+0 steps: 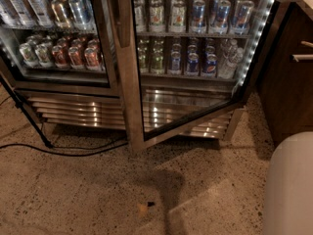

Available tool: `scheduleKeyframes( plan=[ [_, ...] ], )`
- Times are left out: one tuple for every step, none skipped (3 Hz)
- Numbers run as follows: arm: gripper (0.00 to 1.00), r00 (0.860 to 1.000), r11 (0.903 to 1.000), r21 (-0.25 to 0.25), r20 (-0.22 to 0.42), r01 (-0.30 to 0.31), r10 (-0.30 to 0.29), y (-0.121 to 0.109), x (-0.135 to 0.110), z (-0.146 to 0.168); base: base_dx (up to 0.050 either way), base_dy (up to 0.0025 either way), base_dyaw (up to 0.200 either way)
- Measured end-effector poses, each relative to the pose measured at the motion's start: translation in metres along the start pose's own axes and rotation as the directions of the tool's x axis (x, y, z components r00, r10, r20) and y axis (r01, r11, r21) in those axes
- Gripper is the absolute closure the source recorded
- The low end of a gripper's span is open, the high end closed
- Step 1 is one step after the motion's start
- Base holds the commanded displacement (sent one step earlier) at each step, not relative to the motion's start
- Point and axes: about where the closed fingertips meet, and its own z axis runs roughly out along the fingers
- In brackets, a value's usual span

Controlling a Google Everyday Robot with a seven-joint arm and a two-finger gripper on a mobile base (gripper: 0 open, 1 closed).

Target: Close right fridge door

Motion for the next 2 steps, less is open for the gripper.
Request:
scheduleKeyframes(
  plan=[
    [0.0, 1.0, 1.0, 0.0, 0.0, 0.0, 0.0, 0.0, 0.0, 0.0, 0.0, 0.00046, 0.193],
    [0.0, 1.0, 1.0, 0.0, 0.0, 0.0, 0.0, 0.0, 0.0, 0.0, 0.0, -0.00014, 0.201]
  ],
)
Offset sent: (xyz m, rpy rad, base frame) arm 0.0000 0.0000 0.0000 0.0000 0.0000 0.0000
